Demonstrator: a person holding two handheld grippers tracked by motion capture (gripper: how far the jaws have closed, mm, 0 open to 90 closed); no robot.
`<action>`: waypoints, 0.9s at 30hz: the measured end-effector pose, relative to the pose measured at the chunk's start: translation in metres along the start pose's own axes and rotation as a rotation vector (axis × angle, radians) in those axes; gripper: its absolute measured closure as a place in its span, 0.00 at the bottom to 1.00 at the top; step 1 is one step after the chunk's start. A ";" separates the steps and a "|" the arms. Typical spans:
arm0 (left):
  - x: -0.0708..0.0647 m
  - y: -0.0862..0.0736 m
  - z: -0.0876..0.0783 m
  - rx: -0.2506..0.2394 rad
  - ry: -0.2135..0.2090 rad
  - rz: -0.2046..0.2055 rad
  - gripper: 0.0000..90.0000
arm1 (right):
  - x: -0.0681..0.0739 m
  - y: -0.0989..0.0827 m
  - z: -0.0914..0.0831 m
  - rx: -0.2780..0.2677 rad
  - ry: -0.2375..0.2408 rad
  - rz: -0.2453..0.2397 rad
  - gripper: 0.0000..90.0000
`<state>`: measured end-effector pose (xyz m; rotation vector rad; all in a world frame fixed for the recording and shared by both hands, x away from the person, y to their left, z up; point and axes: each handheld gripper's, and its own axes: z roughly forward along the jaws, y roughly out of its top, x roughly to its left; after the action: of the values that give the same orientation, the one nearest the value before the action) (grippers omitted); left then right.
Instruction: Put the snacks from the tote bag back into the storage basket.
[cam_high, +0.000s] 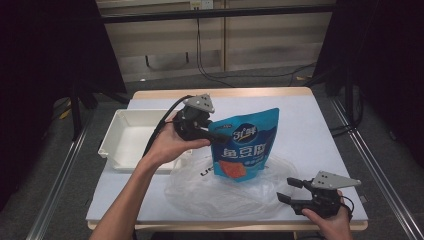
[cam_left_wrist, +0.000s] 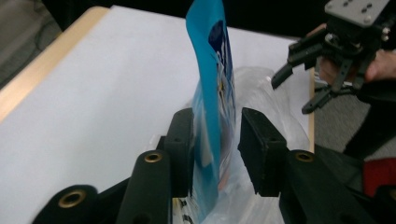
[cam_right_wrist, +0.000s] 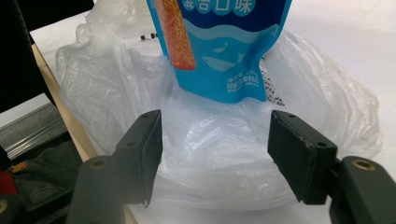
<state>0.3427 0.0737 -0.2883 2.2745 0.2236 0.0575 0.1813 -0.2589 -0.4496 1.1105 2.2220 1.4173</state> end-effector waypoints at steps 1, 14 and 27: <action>0.001 0.001 0.001 0.006 -0.005 0.006 0.74 | 0.000 0.000 0.000 -0.002 0.005 0.002 0.39; 0.004 0.007 0.014 0.057 -0.017 0.004 0.90 | -0.001 0.000 0.003 0.009 0.005 -0.006 0.39; 0.006 0.010 0.032 0.086 -0.030 -0.011 0.98 | -0.002 -0.001 0.005 0.017 0.003 -0.010 0.39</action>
<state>0.3537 0.0445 -0.3023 2.3574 0.2260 0.0081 0.1852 -0.2580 -0.4533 1.1021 2.2430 1.3993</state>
